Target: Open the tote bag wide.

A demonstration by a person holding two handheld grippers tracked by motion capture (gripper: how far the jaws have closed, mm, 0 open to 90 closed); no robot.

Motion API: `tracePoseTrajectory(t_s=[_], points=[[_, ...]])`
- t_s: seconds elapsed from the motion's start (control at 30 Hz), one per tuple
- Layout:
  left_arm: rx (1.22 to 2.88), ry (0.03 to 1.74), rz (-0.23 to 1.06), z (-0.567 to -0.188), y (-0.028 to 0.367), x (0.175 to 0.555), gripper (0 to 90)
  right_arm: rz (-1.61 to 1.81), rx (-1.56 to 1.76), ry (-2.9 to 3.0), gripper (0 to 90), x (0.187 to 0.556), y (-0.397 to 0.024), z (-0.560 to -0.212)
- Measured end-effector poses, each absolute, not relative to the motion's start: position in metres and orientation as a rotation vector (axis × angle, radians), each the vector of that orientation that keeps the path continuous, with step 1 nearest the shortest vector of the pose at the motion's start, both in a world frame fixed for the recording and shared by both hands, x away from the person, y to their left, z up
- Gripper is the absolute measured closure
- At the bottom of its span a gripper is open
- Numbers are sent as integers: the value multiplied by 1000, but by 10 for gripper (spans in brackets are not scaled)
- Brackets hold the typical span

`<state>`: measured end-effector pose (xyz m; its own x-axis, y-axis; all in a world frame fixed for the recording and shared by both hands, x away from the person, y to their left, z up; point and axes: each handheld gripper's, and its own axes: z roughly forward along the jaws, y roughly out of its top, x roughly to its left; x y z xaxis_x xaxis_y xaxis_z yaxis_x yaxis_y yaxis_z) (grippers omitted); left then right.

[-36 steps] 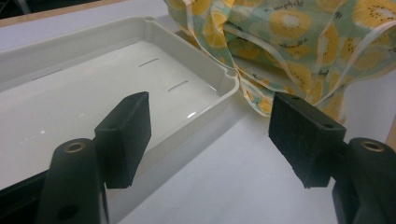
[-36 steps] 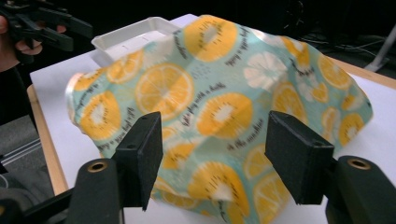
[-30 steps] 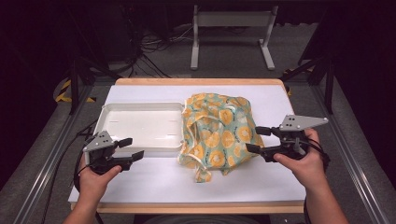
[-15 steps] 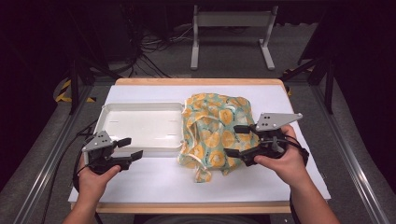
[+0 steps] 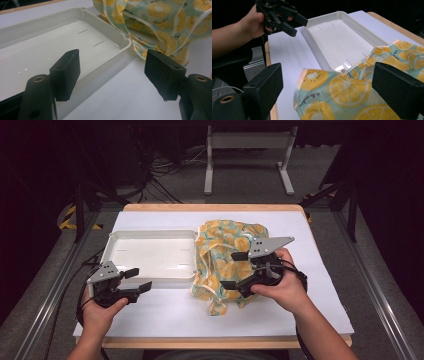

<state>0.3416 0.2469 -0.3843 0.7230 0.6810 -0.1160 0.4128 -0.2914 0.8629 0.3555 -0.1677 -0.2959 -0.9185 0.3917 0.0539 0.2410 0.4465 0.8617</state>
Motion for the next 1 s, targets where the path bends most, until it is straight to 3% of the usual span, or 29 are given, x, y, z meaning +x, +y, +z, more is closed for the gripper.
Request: tracePoseTrajectory(t_s=[1.0], points=[[1942,835,337,-387,245,345,289,1277,517,2706,50,373,-111,-322]])
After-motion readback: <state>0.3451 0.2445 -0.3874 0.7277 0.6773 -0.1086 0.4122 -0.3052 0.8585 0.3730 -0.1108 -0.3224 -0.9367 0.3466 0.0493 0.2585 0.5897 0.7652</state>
